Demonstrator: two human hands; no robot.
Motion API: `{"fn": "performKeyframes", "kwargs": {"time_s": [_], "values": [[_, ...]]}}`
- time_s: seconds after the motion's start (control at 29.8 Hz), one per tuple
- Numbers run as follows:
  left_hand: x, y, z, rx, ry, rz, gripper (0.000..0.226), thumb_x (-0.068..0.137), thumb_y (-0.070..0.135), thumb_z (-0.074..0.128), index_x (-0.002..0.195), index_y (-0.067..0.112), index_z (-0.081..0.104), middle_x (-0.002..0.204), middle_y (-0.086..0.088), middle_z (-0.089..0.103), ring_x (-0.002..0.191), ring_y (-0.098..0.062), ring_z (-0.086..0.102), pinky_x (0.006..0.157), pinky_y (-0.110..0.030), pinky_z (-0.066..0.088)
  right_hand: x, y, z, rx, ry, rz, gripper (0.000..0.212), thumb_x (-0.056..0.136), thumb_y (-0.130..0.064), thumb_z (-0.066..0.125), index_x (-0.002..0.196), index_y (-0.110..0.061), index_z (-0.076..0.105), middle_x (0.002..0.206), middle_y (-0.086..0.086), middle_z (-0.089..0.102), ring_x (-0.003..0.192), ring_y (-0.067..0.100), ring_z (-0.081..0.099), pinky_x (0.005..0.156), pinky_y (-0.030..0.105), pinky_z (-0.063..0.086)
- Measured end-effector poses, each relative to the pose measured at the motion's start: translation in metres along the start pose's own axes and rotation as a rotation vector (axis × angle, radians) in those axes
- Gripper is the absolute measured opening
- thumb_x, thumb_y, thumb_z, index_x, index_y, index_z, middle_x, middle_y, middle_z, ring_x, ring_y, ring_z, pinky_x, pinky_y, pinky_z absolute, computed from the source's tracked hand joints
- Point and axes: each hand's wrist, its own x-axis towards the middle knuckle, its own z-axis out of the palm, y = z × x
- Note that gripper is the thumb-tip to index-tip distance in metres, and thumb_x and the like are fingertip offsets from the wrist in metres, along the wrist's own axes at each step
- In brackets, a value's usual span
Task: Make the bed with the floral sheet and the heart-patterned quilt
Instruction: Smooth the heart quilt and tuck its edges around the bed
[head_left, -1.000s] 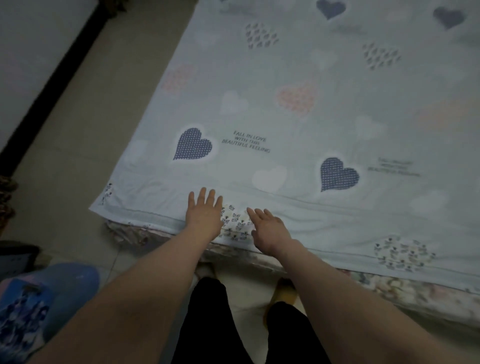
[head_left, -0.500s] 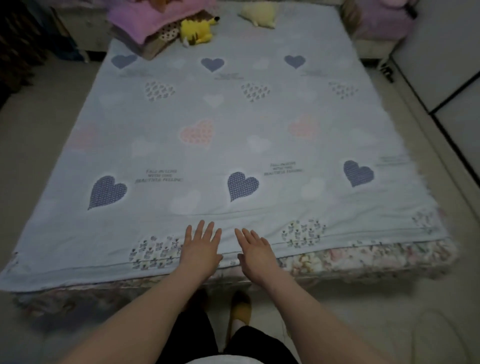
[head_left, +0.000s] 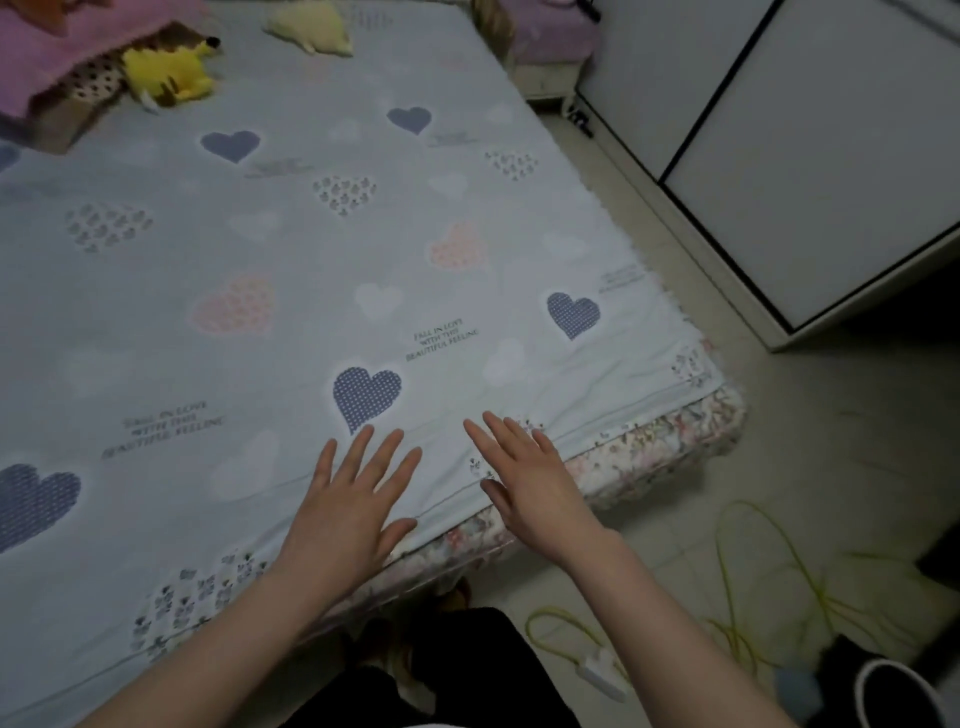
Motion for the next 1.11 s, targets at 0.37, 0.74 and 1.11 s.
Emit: {"fn": "performKeyframes", "kwargs": {"time_s": [0.37, 0.74, 1.11], "values": [[0.064, 0.052, -0.007, -0.022, -0.026, -0.021, 0.067, 0.091, 0.059, 0.032, 0.150, 0.027, 0.037, 0.155, -0.008, 0.037, 0.143, -0.037, 0.032, 0.111, -0.057, 0.022, 0.020, 0.100, -0.018, -0.053, 0.036, -0.132, 0.071, 0.102, -0.027, 0.048, 0.156, -0.035, 0.004, 0.165, -0.003, 0.008, 0.151, 0.021, 0.014, 0.121, 0.039, 0.003], [0.199, 0.187, -0.001, -0.020, -0.007, -0.248, 0.066, 0.095, 0.058, 0.030, 0.150, 0.023, 0.038, 0.156, -0.010, 0.035, 0.145, -0.038, 0.028, 0.111, -0.060, 0.024, 0.046, 0.300, -0.082, -0.082, -0.068, -0.332, 0.069, 0.103, -0.026, 0.045, 0.157, -0.032, 0.004, 0.165, 0.000, 0.006, 0.151, 0.023, 0.013, 0.122, 0.043, 0.007], [0.238, 0.213, 0.013, -0.006, -0.054, -0.298, 0.068, 0.090, 0.054, 0.036, 0.151, 0.024, 0.037, 0.157, -0.008, 0.034, 0.146, -0.037, 0.025, 0.112, -0.059, 0.025, 0.060, 0.361, -0.074, -0.093, -0.132, -0.429, 0.071, 0.102, -0.025, 0.047, 0.157, -0.032, 0.004, 0.165, -0.001, 0.006, 0.151, 0.022, 0.012, 0.121, 0.040, 0.003]]}}
